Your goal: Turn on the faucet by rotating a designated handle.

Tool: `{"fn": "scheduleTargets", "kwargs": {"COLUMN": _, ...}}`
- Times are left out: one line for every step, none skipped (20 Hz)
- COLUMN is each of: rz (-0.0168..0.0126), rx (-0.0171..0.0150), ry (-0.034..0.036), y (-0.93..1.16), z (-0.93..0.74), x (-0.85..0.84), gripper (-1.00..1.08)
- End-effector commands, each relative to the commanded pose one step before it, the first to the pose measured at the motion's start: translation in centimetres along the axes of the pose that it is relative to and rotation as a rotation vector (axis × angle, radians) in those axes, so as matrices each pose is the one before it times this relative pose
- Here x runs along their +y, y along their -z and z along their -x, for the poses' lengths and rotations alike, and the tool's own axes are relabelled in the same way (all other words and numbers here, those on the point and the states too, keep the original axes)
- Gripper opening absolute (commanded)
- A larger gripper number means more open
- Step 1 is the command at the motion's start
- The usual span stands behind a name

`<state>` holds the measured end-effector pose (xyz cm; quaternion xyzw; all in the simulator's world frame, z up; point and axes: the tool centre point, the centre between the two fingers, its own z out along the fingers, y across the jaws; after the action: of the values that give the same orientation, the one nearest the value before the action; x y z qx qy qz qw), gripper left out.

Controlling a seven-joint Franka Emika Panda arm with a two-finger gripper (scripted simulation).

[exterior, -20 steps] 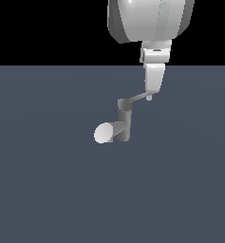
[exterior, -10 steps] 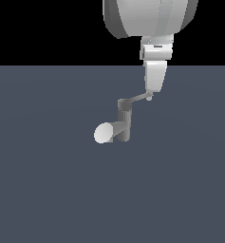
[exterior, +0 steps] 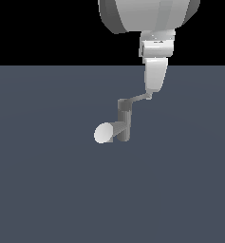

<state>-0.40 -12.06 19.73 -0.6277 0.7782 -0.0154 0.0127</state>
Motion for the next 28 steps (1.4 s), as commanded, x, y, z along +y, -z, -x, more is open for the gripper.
{"fn": "scheduleTargets", "kwargs": {"rz": 0.01194, "rx": -0.00079, "ry": 0.00310, "y": -0.408, "z": 0.688, "x": 1.065, "gripper": -1.00}}
{"fn": "scheduleTargets", "kwargs": {"rz": 0.00170, "rx": 0.00009, "ry": -0.00065, "y": -0.063, "z": 0.187, "x": 0.359, "gripper": -1.00}}
{"fn": "scheduleTargets", "kwargs": {"rz": 0.00170, "rx": 0.00009, "ry": -0.00065, "y": -0.062, "z": 0.188, "x": 0.361, "gripper": -1.00}}
{"fn": "scheduleTargets", "kwargs": {"rz": 0.00170, "rx": 0.00009, "ry": -0.00065, "y": -0.062, "z": 0.189, "x": 0.363, "gripper": -1.00}}
{"fn": "scheduleTargets", "kwargs": {"rz": 0.00182, "rx": 0.00010, "ry": -0.00070, "y": -0.068, "z": 0.188, "x": 0.363, "gripper": -1.00}}
{"fn": "scheduleTargets", "kwargs": {"rz": 0.00170, "rx": 0.00009, "ry": -0.00065, "y": -0.062, "z": 0.192, "x": 0.368, "gripper": -1.00}}
{"fn": "scheduleTargets", "kwargs": {"rz": 0.00182, "rx": 0.00010, "ry": -0.00070, "y": -0.068, "z": 0.191, "x": 0.368, "gripper": -1.00}}
{"fn": "scheduleTargets", "kwargs": {"rz": 0.00182, "rx": 0.00009, "ry": -0.00070, "y": -0.068, "z": 0.193, "x": 0.370, "gripper": -1.00}}
{"fn": "scheduleTargets", "kwargs": {"rz": 0.00170, "rx": 0.00009, "ry": -0.00065, "y": -0.061, "z": 0.196, "x": 0.374, "gripper": -1.00}}
{"fn": "scheduleTargets", "kwargs": {"rz": 0.00182, "rx": 0.00009, "ry": -0.00070, "y": -0.067, "z": 0.196, "x": 0.374, "gripper": -1.00}}
{"fn": "scheduleTargets", "kwargs": {"rz": 0.00182, "rx": 0.00009, "ry": -0.00070, "y": -0.067, "z": 0.197, "x": 0.376, "gripper": -1.00}}
{"fn": "scheduleTargets", "kwargs": {"rz": 0.00182, "rx": 0.00008, "ry": -0.00070, "y": -0.066, "z": 0.199, "x": 0.378, "gripper": -1.00}}
{"fn": "scheduleTargets", "kwargs": {"rz": 0.00182, "rx": 0.00008, "ry": -0.00070, "y": -0.066, "z": 0.200, "x": 0.380, "gripper": -1.00}}
{"fn": "scheduleTargets", "kwargs": {"rz": 0.00182, "rx": 0.00007, "ry": -0.00070, "y": -0.066, "z": 0.202, "x": 0.382, "gripper": -1.00}}
{"fn": "scheduleTargets", "kwargs": {"rz": 0.00193, "rx": 0.00007, "ry": -0.00074, "y": -0.071, "z": 0.202, "x": 0.382, "gripper": -1.00}}
{"fn": "scheduleTargets", "kwargs": {"rz": 0.00182, "rx": 0.00005, "ry": -0.00070, "y": -0.065, "z": 0.207, "x": 0.386, "gripper": -1.00}}
{"fn": "scheduleTargets", "kwargs": {"rz": 0.00000, "rx": 0.00000, "ry": 0.00000, "y": 0.000, "z": 0.000, "x": 0.000, "gripper": -1.00}}
{"fn": "scheduleTargets", "kwargs": {"rz": -0.04001, "rx": 0.00048, "ry": -0.01476, "y": 1.591, "z": -0.981, "x": -1.529, "gripper": -1.00}}
{"fn": "scheduleTargets", "kwargs": {"rz": 0.00306, "rx": 0.00000, "ry": 0.00107, "y": -0.117, "z": 0.615, "x": 0.176, "gripper": -1.00}}
{"fn": "scheduleTargets", "kwargs": {"rz": 0.00306, "rx": -0.00001, "ry": 0.00107, "y": -0.117, "z": 0.617, "x": 0.176, "gripper": -1.00}}
{"fn": "scheduleTargets", "kwargs": {"rz": 0.00313, "rx": -0.00001, "ry": 0.00109, "y": -0.121, "z": 0.619, "x": 0.175, "gripper": -1.00}}
{"fn": "scheduleTargets", "kwargs": {"rz": 0.00306, "rx": -0.00001, "ry": 0.00107, "y": -0.117, "z": 0.619, "x": 0.176, "gripper": -1.00}}
{"fn": "scheduleTargets", "kwargs": {"rz": 0.00319, "rx": -0.00002, "ry": 0.00111, "y": -0.124, "z": 0.622, "x": 0.174, "gripper": -1.00}}
{"fn": "scheduleTargets", "kwargs": {"rz": 0.00306, "rx": -0.00002, "ry": 0.00106, "y": -0.117, "z": 0.620, "x": 0.176, "gripper": -1.00}}
{"fn": "scheduleTargets", "kwargs": {"rz": 0.00306, "rx": -0.00003, "ry": 0.00106, "y": -0.117, "z": 0.621, "x": 0.175, "gripper": -1.00}}
{"fn": "scheduleTargets", "kwargs": {"rz": 0.00319, "rx": -0.00003, "ry": 0.00111, "y": -0.124, "z": 0.624, "x": 0.173, "gripper": -1.00}}
{"fn": "scheduleTargets", "kwargs": {"rz": 0.00299, "rx": -0.00004, "ry": 0.00104, "y": -0.113, "z": 0.620, "x": 0.175, "gripper": -1.00}}
{"fn": "scheduleTargets", "kwargs": {"rz": 0.00320, "rx": -0.00005, "ry": 0.00111, "y": -0.124, "z": 0.623, "x": 0.171, "gripper": -1.00}}
